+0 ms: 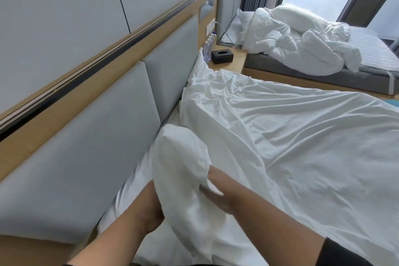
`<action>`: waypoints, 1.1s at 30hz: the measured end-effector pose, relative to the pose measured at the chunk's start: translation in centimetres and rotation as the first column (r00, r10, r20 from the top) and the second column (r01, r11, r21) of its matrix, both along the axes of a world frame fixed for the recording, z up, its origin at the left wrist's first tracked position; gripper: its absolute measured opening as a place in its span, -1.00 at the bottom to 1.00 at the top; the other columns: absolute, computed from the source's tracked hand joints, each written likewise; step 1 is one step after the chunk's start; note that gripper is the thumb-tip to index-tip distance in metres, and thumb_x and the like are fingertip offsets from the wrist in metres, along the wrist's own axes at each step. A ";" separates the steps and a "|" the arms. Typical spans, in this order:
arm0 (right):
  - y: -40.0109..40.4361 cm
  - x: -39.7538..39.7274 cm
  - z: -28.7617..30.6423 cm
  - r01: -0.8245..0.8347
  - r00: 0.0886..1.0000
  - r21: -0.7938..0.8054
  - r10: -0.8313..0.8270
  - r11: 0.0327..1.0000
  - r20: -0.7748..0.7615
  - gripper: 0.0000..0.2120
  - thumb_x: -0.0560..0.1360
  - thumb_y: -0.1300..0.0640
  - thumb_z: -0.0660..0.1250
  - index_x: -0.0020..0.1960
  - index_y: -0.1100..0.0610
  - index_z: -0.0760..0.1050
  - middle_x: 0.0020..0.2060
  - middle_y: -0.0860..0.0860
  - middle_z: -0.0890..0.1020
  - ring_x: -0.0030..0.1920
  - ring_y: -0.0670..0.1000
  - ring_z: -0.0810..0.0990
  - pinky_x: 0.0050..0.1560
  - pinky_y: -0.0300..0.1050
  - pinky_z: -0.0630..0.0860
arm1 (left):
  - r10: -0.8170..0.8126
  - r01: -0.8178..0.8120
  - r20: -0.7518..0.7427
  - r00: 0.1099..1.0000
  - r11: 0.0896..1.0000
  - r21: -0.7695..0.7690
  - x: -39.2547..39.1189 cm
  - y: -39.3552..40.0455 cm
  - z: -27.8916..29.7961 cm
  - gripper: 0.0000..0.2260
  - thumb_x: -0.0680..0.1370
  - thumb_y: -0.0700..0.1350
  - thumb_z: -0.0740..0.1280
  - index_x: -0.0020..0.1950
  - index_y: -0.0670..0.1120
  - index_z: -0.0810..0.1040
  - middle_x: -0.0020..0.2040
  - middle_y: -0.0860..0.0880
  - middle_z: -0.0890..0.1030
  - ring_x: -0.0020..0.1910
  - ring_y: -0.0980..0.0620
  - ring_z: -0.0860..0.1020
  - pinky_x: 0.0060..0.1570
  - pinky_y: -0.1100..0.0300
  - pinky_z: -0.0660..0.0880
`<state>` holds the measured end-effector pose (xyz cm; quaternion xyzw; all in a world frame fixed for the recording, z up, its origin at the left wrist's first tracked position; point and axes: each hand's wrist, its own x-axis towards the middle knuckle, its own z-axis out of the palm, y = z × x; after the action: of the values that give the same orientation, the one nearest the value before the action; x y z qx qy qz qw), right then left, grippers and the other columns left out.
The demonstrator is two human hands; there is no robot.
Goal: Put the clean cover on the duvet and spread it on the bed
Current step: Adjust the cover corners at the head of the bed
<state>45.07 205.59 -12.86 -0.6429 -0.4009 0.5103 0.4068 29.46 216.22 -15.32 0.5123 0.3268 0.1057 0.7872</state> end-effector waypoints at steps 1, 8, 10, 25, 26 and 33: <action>0.2 -0.8 0.2 -0.029 0.994 -0.011 0.027 1.000 -0.105 -0.62 0.47 0.14 0.37 0.20 -0.24 0.57 0.16 -0.13 0.67 0.21 -0.17 0.62 0.19 -0.28 0.53 | -0.023 0.023 -0.033 0.999 1.000 0.001 -1.1 0.1 -0.1 -0.41 0.04 0.24 0.63 -0.02 0.00 0.74 -0.10 0.04 0.75 -0.03 0.02 0.71 -0.21 0.27 0.60; 0.3 -5.3 -4.2 -0.135 0.966 -0.030 0.138 0.990 0.220 -0.89 0.53 -0.10 0.42 0.03 -0.27 0.55 -0.02 -0.37 0.61 0.04 -0.34 0.56 0.09 -0.34 0.48 | -0.481 0.513 -0.286 0.829 0.857 0.045 -6.1 3.6 -0.6 -0.57 0.35 -0.10 0.50 0.14 0.30 0.66 0.17 0.19 0.67 0.21 0.21 0.60 0.15 0.25 0.56; 0.4 -6.4 -4.7 -0.087 0.968 -0.050 0.096 0.995 0.231 -0.79 0.54 -0.10 0.38 0.17 -0.20 0.57 0.01 -0.40 0.60 0.06 -0.38 0.54 0.07 -0.44 0.44 | -0.356 0.357 -0.309 0.882 0.932 -0.057 -7.1 5.7 -1.7 -0.67 0.43 -0.19 0.44 0.18 0.00 0.70 0.22 -0.06 0.67 0.23 -0.07 0.62 0.21 0.02 0.56; 8.3 -20.9 -6.0 -0.397 0.634 -0.360 0.537 0.844 0.557 -0.86 0.56 0.14 0.24 -0.11 0.09 0.28 -0.03 0.23 0.55 -0.06 0.23 0.52 -0.08 -0.01 0.35 | -0.215 0.838 -0.953 0.213 0.541 0.066 -8.4 11.8 -6.6 -0.47 0.49 -0.03 0.38 0.45 -0.10 0.43 0.35 -0.10 0.52 0.29 -0.10 0.52 0.19 0.11 0.45; 9.0 -22.1 -6.5 -0.378 0.637 -0.386 0.539 0.841 0.551 -0.86 0.55 0.14 0.24 -0.12 0.09 0.28 -0.10 0.19 0.53 -0.08 0.22 0.50 -0.09 -0.01 0.34 | -0.239 0.745 -0.918 0.316 0.661 0.085 -10.3 12.7 -7.8 -0.48 0.53 -0.13 0.32 0.49 -0.15 0.38 0.38 -0.14 0.50 0.30 -0.12 0.50 0.18 0.14 0.44; 11.1 -28.3 -7.8 -0.396 0.536 -0.264 0.455 0.879 0.711 -0.83 0.33 0.17 0.40 -0.23 0.06 0.38 -0.32 0.01 0.59 -0.24 0.16 0.55 0.16 -0.09 0.37 | -0.074 0.216 -0.477 0.876 0.944 0.250 -20.1 18.0 -5.5 -0.86 0.09 -0.11 0.35 -0.38 -0.08 0.52 -0.40 -0.03 0.52 -0.40 -0.06 0.48 -0.39 0.12 0.39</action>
<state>16.77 216.70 -20.62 -0.6920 -0.6586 0.2923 0.0429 9.36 234.20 -20.84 0.6578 0.4447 -0.0313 0.6071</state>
